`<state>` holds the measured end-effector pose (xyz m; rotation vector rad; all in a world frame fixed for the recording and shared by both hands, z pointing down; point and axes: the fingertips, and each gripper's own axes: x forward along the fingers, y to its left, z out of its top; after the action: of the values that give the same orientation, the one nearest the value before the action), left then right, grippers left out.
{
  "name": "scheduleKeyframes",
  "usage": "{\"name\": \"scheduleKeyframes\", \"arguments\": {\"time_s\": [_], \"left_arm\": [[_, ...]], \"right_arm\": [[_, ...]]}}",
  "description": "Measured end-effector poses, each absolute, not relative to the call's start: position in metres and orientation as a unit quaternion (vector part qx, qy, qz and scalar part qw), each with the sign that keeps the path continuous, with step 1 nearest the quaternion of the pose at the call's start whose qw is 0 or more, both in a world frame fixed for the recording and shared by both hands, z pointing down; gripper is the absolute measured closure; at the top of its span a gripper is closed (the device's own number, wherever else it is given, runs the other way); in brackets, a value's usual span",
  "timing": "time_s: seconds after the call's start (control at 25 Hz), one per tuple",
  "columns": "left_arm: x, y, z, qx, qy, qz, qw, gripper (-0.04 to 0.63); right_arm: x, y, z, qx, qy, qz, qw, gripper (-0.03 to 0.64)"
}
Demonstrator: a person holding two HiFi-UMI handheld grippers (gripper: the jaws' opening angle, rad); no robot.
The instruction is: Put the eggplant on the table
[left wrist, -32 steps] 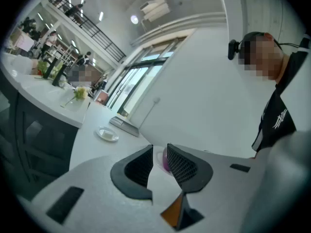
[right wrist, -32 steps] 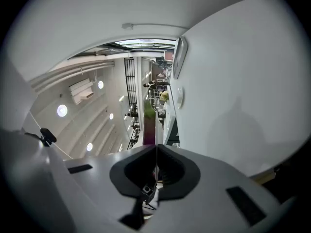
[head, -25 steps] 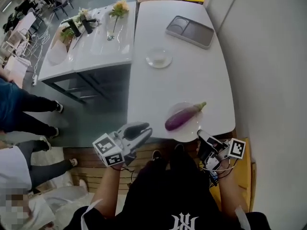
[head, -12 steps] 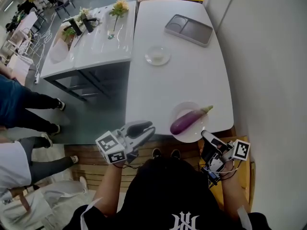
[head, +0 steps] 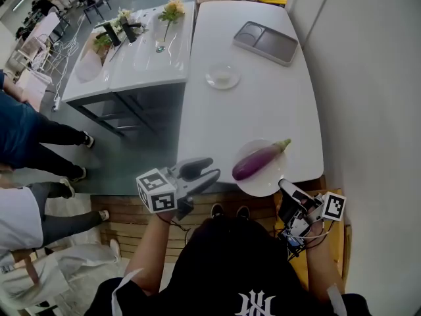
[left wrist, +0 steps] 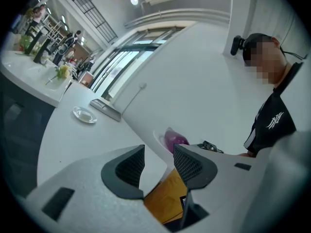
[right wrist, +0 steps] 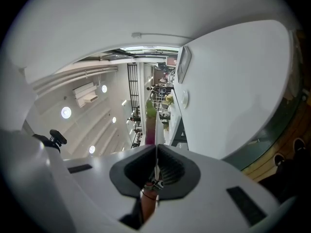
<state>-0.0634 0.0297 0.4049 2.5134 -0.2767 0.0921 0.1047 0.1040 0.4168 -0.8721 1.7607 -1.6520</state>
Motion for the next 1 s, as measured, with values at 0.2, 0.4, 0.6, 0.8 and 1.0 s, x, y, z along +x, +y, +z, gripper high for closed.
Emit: {"name": "scheduleKeyframes", "arguments": {"time_s": [0.2,0.4,0.6,0.8,1.0], "left_arm": [[-0.068,0.024,0.401,0.943,-0.105,0.040,0.312,0.434],[-0.075,0.017,0.401,0.932,-0.111,0.027,0.344,0.442],[-0.082,0.009,0.393,0.927,-0.094,0.023,0.362,0.443],[-0.079,0.008,0.385,0.912,-0.074,0.022,0.402,0.443],[-0.080,0.005,0.385,0.903,-0.044,0.034,0.427,0.442]], "right_arm": [[0.095,0.102,0.409,-0.315,0.663,-0.620,0.278,0.607],[0.086,0.103,0.405,-0.305,0.669,-0.621,0.272,0.607],[0.074,0.098,0.406,-0.298,0.674,-0.619,0.270,0.607],[0.066,0.096,0.398,-0.292,0.678,-0.619,0.269,0.607],[0.051,0.086,0.400,-0.286,0.679,-0.619,0.271,0.607]]}}
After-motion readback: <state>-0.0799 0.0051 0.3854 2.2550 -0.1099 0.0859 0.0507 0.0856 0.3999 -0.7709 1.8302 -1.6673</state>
